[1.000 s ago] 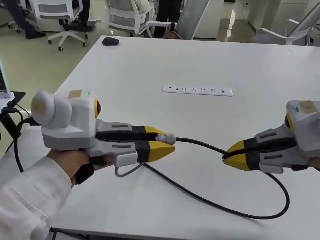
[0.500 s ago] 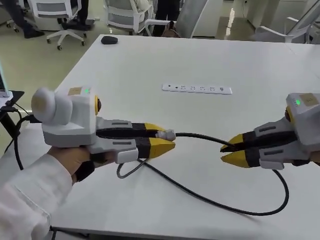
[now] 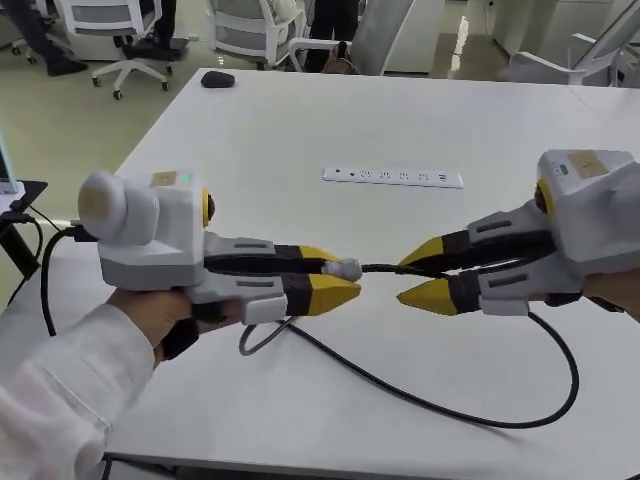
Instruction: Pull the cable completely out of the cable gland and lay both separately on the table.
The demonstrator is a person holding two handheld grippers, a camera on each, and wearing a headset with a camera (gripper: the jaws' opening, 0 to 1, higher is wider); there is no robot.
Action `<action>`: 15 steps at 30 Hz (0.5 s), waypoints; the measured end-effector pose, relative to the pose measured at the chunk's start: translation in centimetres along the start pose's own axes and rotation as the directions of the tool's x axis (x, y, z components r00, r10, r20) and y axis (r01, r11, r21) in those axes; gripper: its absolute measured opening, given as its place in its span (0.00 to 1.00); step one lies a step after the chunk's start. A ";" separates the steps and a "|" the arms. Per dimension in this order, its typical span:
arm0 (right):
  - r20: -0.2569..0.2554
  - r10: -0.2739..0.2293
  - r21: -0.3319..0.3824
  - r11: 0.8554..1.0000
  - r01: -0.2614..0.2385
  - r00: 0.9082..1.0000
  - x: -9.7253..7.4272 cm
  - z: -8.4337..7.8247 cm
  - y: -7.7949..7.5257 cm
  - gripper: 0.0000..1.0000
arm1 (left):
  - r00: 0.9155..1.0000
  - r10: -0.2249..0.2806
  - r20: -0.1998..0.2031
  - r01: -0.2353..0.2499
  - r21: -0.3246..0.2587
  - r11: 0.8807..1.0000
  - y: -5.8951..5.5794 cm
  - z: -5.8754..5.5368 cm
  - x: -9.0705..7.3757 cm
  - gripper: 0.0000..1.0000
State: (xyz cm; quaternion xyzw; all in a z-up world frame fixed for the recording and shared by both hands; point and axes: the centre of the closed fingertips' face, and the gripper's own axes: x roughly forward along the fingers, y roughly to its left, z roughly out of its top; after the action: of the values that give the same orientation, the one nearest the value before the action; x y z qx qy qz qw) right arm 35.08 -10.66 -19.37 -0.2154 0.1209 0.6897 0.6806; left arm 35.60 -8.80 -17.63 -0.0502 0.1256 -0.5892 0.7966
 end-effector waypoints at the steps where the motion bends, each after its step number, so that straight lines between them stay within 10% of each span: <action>1: -0.003 0.005 -0.008 1.000 -0.005 1.000 0.2 0.0 0.1 0.16 | 1.000 -0.001 0.000 0.001 -0.001 1.000 0.0 0.0 0.0 0.16; 15: -0.022 0.026 -0.039 0.999 -0.026 0.999 1.2 -0.4 0.3 0.02 | 1.000 -0.012 0.001 0.012 -0.008 1.000 -0.4 -0.1 0.0 0.16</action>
State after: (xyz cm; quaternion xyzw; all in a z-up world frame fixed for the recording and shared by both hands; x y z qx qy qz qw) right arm 34.89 -9.84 -20.33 -0.2344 0.1173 0.6985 0.6659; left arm 35.22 -8.87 -17.66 -0.0547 0.1272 -0.5935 0.7929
